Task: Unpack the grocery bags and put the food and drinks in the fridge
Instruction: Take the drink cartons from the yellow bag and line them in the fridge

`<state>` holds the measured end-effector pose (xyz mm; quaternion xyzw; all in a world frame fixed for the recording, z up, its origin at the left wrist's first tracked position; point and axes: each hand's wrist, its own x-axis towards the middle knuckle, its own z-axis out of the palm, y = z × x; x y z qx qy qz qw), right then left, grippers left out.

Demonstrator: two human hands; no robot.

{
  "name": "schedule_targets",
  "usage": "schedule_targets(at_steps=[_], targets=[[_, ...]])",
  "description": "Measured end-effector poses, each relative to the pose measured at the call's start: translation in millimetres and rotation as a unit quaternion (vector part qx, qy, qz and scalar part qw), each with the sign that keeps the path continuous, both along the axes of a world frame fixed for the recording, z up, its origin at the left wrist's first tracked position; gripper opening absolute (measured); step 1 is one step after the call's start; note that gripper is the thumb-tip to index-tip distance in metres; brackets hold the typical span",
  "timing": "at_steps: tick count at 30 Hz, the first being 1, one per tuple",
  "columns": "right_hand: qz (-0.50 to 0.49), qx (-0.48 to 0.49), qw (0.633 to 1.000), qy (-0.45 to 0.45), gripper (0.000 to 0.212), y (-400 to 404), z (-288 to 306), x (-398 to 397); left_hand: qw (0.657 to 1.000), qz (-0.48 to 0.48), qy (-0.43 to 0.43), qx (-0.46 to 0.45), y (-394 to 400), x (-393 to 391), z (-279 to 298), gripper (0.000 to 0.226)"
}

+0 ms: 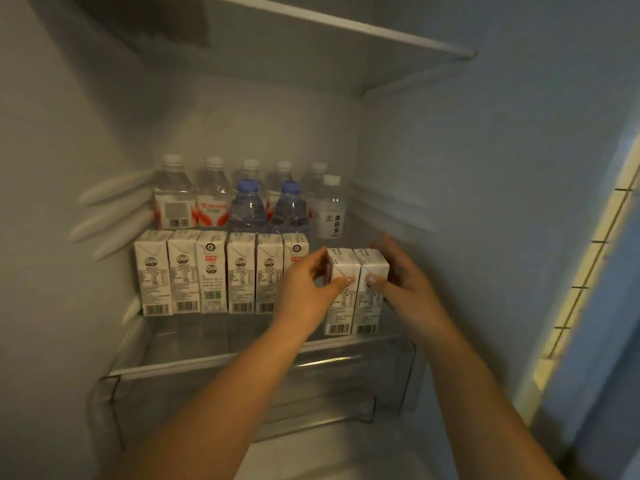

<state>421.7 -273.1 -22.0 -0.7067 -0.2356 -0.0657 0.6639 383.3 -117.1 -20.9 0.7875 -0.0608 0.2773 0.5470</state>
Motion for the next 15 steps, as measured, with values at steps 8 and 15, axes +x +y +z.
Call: schedule_targets(at_steps=[8,15], targets=[[-0.007,-0.068,0.998,-0.015,0.058,-4,-16,-2,1.0,0.014,-0.012,0.016,-2,-3,-16,0.059],[-0.025,-0.086,0.994,-0.057,0.069,0,-32,-23,0.998,-0.048,0.007,-0.04,-35,-41,-43,0.069]])
